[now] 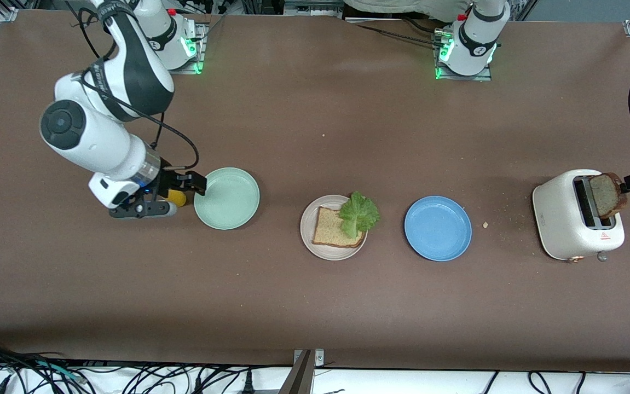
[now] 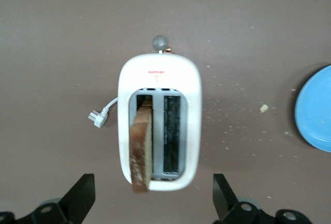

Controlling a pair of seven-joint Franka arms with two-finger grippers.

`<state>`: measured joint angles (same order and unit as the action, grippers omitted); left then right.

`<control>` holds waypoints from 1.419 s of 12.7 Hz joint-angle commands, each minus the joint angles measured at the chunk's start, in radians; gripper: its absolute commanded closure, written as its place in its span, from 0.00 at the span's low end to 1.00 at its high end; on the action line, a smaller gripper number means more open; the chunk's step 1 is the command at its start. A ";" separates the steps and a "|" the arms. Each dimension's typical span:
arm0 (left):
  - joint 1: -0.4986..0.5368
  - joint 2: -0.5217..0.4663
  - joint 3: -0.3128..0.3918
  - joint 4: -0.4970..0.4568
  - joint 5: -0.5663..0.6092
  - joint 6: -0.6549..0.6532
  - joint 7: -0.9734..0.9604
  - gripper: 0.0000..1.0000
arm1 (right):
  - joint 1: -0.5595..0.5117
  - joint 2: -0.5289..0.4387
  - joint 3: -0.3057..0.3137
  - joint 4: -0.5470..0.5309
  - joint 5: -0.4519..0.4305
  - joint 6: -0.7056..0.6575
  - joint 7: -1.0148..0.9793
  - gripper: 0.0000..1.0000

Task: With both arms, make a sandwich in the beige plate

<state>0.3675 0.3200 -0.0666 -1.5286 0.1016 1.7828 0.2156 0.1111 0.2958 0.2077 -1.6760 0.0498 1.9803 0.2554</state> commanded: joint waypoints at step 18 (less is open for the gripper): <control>0.071 0.027 -0.012 -0.045 0.027 -0.042 0.033 1.00 | -0.105 -0.208 -0.171 0.113 -0.120 -0.329 -0.120 0.00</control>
<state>0.4296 0.4005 -0.0673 -1.5771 0.1017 1.7616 0.2423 -0.0007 0.0942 0.0576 -1.5966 -0.0664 1.7103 0.1715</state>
